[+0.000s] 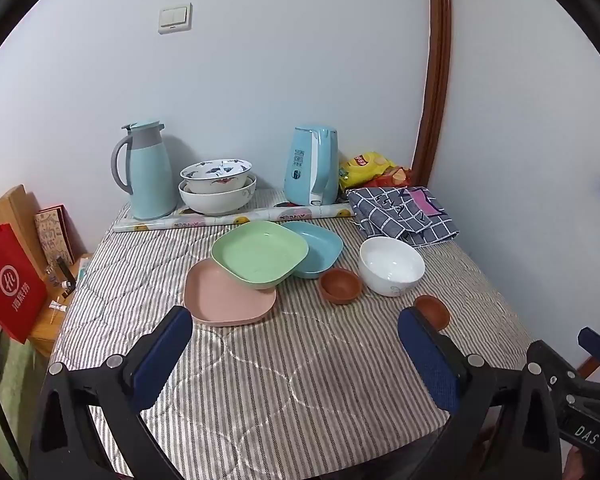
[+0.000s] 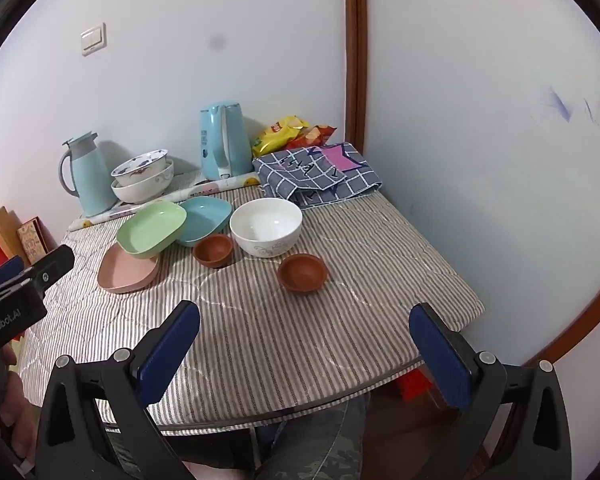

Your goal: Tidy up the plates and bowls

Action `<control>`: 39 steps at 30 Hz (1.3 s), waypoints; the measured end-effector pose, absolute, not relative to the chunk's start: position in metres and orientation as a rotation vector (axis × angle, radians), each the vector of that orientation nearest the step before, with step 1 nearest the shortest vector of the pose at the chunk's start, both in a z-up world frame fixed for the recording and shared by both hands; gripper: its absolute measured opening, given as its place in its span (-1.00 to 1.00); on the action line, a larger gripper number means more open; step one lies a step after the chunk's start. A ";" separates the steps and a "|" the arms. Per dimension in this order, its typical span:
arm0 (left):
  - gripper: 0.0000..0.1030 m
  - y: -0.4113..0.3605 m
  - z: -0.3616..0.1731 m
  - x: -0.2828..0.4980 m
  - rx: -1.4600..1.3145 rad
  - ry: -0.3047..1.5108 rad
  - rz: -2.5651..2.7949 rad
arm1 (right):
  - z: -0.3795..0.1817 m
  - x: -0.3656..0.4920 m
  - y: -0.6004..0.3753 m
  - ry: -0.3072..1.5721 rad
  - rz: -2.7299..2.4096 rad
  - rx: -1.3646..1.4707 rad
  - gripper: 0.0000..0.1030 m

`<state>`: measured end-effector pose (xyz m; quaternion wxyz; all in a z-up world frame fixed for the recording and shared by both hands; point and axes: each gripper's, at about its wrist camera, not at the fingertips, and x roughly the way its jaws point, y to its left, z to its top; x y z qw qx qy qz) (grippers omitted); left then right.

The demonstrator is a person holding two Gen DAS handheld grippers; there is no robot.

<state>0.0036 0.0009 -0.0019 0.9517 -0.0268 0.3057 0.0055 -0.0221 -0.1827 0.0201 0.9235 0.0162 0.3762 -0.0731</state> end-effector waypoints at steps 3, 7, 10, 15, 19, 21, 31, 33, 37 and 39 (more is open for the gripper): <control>1.00 0.001 -0.002 0.003 -0.056 0.622 0.007 | 0.020 -0.023 -0.184 0.772 -0.151 0.039 1.00; 1.00 0.001 -0.003 0.003 -0.052 0.625 0.011 | 0.020 -0.023 -0.184 0.771 -0.157 0.038 1.00; 1.00 0.001 -0.003 0.003 -0.054 0.624 0.012 | 0.021 -0.024 -0.184 0.770 -0.155 0.042 1.00; 1.00 0.002 -0.004 0.001 -0.051 0.622 0.017 | 0.020 -0.023 -0.186 0.770 -0.151 0.043 1.00; 1.00 0.004 -0.003 0.000 -0.053 0.621 0.021 | 0.021 -0.022 -0.184 0.770 -0.149 0.038 1.00; 1.00 0.004 -0.003 0.001 -0.052 0.621 0.024 | 0.021 -0.022 -0.183 0.769 -0.147 0.036 1.00; 1.00 0.005 -0.003 0.001 -0.055 0.623 0.027 | 0.022 -0.023 -0.181 0.766 -0.144 0.034 1.00; 1.00 0.006 -0.003 0.000 -0.056 0.622 0.028 | 0.022 -0.024 -0.181 0.765 -0.143 0.035 1.00; 1.00 0.007 -0.004 0.000 -0.056 0.623 0.029 | 0.022 -0.024 -0.180 0.763 -0.142 0.032 1.00; 1.00 0.007 -0.004 -0.001 -0.057 0.623 0.029 | 0.022 -0.024 -0.180 0.763 -0.142 0.033 1.00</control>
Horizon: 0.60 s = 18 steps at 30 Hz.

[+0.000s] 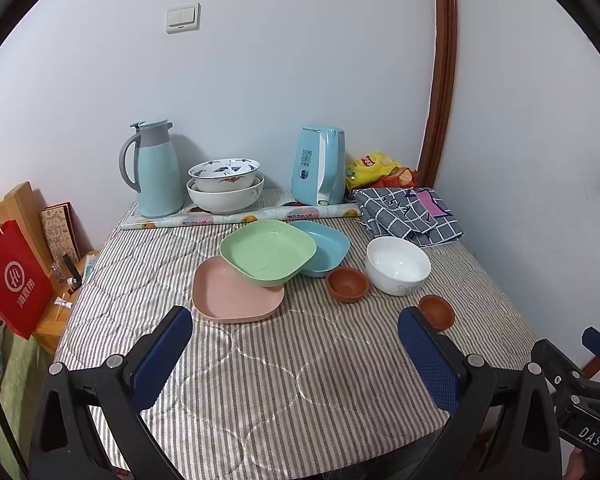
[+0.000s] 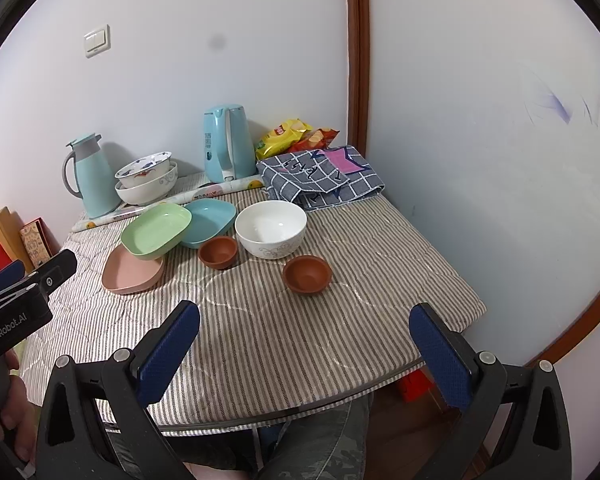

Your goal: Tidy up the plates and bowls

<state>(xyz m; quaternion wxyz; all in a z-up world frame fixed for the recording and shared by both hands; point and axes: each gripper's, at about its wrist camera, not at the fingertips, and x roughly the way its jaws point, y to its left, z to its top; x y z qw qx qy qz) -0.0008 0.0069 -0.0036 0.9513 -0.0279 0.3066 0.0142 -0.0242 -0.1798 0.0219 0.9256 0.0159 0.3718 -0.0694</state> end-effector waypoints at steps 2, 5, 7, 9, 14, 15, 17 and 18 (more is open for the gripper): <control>1.00 0.008 -0.003 -0.001 -0.057 0.623 0.030 | 0.022 -0.024 -0.179 0.762 -0.141 0.032 1.00; 1.00 0.009 -0.004 -0.002 -0.058 0.621 0.031 | 0.022 -0.024 -0.179 0.762 -0.141 0.032 1.00; 1.00 0.009 -0.004 -0.002 -0.057 0.623 0.032 | 0.022 -0.025 -0.179 0.762 -0.143 0.033 1.00; 1.00 0.009 -0.004 -0.002 -0.058 0.623 0.034 | 0.022 -0.025 -0.179 0.761 -0.141 0.032 1.00; 1.00 0.009 -0.004 -0.002 -0.060 0.624 0.036 | 0.022 -0.025 -0.178 0.760 -0.141 0.030 1.00; 1.00 0.009 -0.004 -0.002 -0.060 0.625 0.036 | 0.023 -0.025 -0.178 0.759 -0.140 0.030 1.00; 1.00 0.009 -0.004 -0.002 -0.060 0.624 0.035 | 0.023 -0.026 -0.178 0.760 -0.141 0.031 1.00; 1.00 0.009 -0.004 -0.002 -0.059 0.624 0.036 | 0.023 -0.026 -0.178 0.759 -0.141 0.031 1.00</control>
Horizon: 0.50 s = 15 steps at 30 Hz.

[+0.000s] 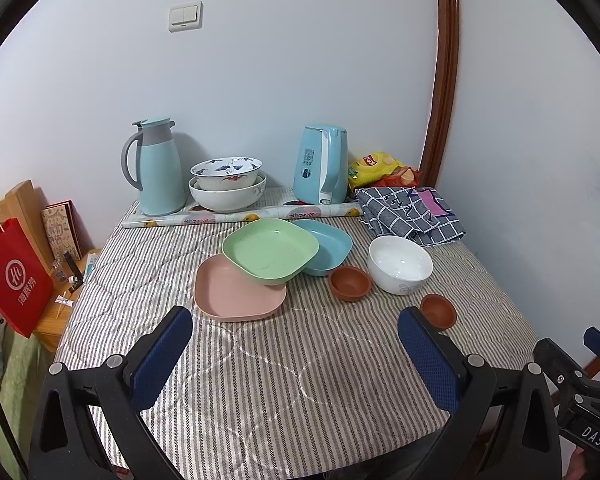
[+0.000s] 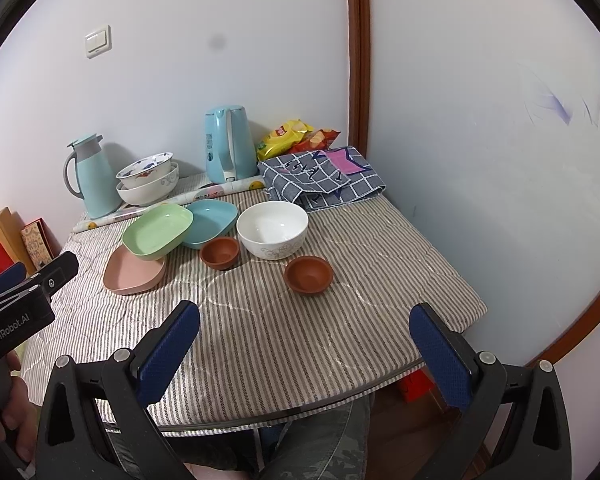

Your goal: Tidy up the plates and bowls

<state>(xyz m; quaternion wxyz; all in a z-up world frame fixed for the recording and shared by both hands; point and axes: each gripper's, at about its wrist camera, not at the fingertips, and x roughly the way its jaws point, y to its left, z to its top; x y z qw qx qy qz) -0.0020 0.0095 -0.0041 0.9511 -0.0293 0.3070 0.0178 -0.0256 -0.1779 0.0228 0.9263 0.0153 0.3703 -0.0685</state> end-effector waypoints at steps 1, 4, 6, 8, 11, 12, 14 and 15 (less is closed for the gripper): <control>1.00 0.010 -0.004 -0.002 -0.061 0.625 0.036 | 0.023 -0.026 -0.178 0.760 -0.140 0.031 1.00; 1.00 0.010 -0.004 -0.002 -0.064 0.627 0.032 | 0.023 -0.026 -0.178 0.759 -0.139 0.032 1.00; 1.00 0.010 -0.004 -0.002 -0.061 0.626 0.033 | 0.024 -0.026 -0.177 0.758 -0.138 0.032 1.00; 1.00 0.010 -0.005 -0.002 -0.062 0.625 0.032 | 0.024 -0.026 -0.177 0.757 -0.137 0.032 1.00; 1.00 0.010 -0.004 -0.002 -0.061 0.626 0.035 | 0.025 -0.026 -0.177 0.758 -0.136 0.031 1.00; 1.00 0.010 -0.005 -0.002 -0.061 0.626 0.037 | 0.025 -0.026 -0.177 0.758 -0.137 0.032 1.00; 1.00 0.010 -0.005 -0.002 -0.063 0.627 0.038 | 0.025 -0.026 -0.176 0.759 -0.137 0.035 1.00; 1.00 0.011 -0.005 -0.001 -0.064 0.627 0.040 | 0.025 -0.026 -0.176 0.759 -0.138 0.035 1.00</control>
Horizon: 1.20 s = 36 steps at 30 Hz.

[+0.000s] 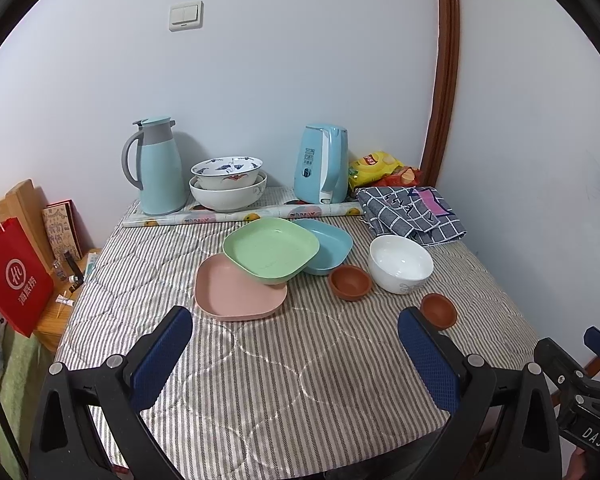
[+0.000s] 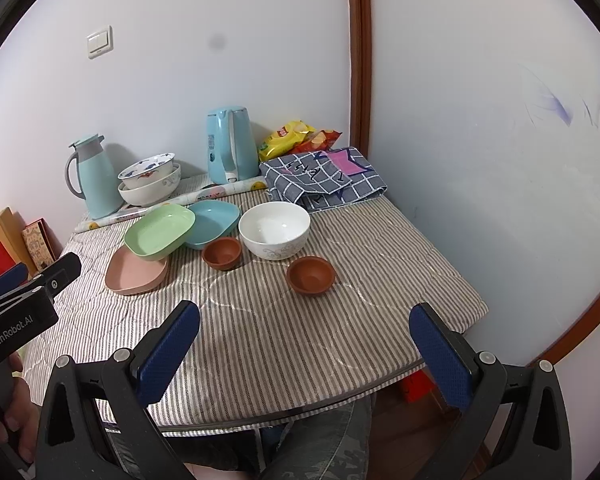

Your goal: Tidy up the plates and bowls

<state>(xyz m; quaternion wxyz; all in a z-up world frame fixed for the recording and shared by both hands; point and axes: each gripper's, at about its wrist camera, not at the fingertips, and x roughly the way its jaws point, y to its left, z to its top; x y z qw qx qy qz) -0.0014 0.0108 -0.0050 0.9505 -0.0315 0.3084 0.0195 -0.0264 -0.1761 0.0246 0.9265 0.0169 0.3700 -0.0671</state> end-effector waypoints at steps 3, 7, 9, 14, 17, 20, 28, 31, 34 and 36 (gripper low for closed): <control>1.00 0.012 -0.005 -0.002 -0.067 0.626 0.043 | 0.025 -0.026 -0.175 0.759 -0.138 0.036 1.00; 1.00 0.015 -0.006 0.000 -0.070 0.625 0.046 | 0.024 -0.025 -0.177 0.755 -0.138 0.032 1.00; 1.00 0.016 -0.006 0.001 -0.072 0.626 0.047 | 0.023 -0.024 -0.176 0.755 -0.134 0.033 1.00; 1.00 0.017 -0.009 0.004 -0.076 0.630 0.044 | 0.020 -0.020 -0.177 0.758 -0.137 0.037 1.00; 1.00 0.019 -0.011 0.009 -0.079 0.638 0.044 | 0.018 -0.017 -0.176 0.763 -0.140 0.037 1.00; 1.00 0.020 -0.014 0.016 -0.083 0.649 0.040 | 0.015 -0.011 -0.176 0.771 -0.144 0.040 1.00; 1.00 0.022 -0.010 0.038 -0.085 0.666 0.022 | 0.016 0.014 -0.168 0.801 -0.152 0.017 1.00; 1.00 0.023 -0.008 0.046 -0.082 0.667 0.023 | 0.020 0.022 -0.165 0.797 -0.158 0.013 1.00; 1.00 0.026 -0.006 0.054 -0.081 0.670 0.028 | 0.024 0.031 -0.163 0.796 -0.169 0.017 1.00; 1.00 0.030 -0.005 0.061 -0.087 0.674 0.026 | 0.026 0.035 -0.163 0.793 -0.170 0.020 1.00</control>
